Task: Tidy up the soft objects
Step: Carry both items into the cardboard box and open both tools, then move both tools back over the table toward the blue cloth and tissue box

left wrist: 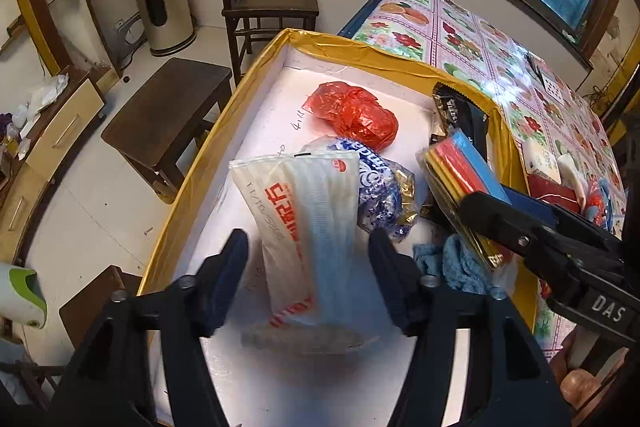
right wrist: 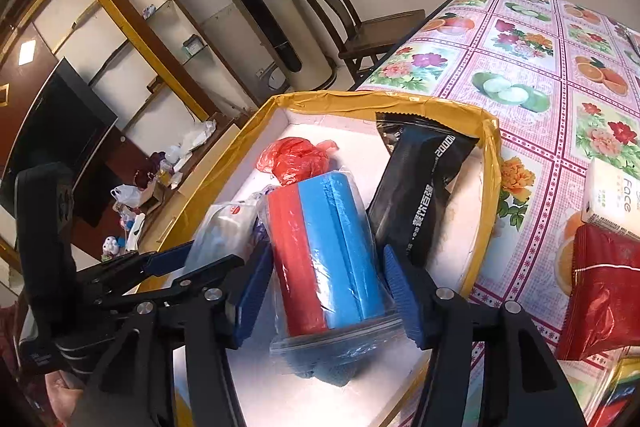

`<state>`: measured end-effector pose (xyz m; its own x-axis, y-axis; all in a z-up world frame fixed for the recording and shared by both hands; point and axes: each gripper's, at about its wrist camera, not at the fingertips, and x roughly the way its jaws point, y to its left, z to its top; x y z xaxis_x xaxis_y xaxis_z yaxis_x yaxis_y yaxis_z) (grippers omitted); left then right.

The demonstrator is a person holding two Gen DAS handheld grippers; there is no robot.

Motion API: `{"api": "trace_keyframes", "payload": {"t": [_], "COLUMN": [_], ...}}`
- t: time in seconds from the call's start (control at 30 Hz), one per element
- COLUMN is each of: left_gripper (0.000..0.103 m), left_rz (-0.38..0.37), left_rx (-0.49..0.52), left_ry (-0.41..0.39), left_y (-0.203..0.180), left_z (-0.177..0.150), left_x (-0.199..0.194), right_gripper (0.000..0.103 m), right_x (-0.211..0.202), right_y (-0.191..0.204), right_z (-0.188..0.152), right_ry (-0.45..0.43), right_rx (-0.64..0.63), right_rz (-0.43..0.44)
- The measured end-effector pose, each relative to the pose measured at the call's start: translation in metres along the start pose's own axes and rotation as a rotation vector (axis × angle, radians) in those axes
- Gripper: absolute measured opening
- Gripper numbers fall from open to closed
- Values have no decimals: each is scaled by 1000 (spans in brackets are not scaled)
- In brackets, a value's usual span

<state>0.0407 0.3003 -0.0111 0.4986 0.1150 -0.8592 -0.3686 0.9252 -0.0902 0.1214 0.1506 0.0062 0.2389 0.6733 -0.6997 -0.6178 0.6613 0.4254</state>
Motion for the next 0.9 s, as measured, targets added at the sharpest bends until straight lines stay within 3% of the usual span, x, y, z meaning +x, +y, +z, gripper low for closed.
{"api": "trace_keyframes", "payload": {"t": [0.03,0.1,0.17,0.33,0.57,0.77,0.9], "left_gripper": [82,82,82,82,82,82,82], "left_rz": [11,34,33,10,-120,-182,-192], "left_rx": [-6,-16,-23,1,68,176,234], "left_ry": [-10,-38,-65,-118,-138,-110,-87], "left_y": [2,5,5,-11,-61,-122,-158], "left_z": [0,-1,-2,-8,-16,-24,-27], "left_x": [-2,-8,-17,-43,-69,-68,-60], "right_gripper": [64,72,88,96,103,103,103], "right_x": [-6,-22,-41,-91,-180,-223,-230], "right_y": [0,-2,-7,-20,-56,-89,-89], "right_z": [-2,-7,-14,-36,-90,-135,-152], "right_ry": [-14,-47,-85,-143,-259,-246,-200], "right_rx": [-6,-2,16,41,57,62,-50], "right_rz": [-10,5,40,95,147,-36,-228]}}
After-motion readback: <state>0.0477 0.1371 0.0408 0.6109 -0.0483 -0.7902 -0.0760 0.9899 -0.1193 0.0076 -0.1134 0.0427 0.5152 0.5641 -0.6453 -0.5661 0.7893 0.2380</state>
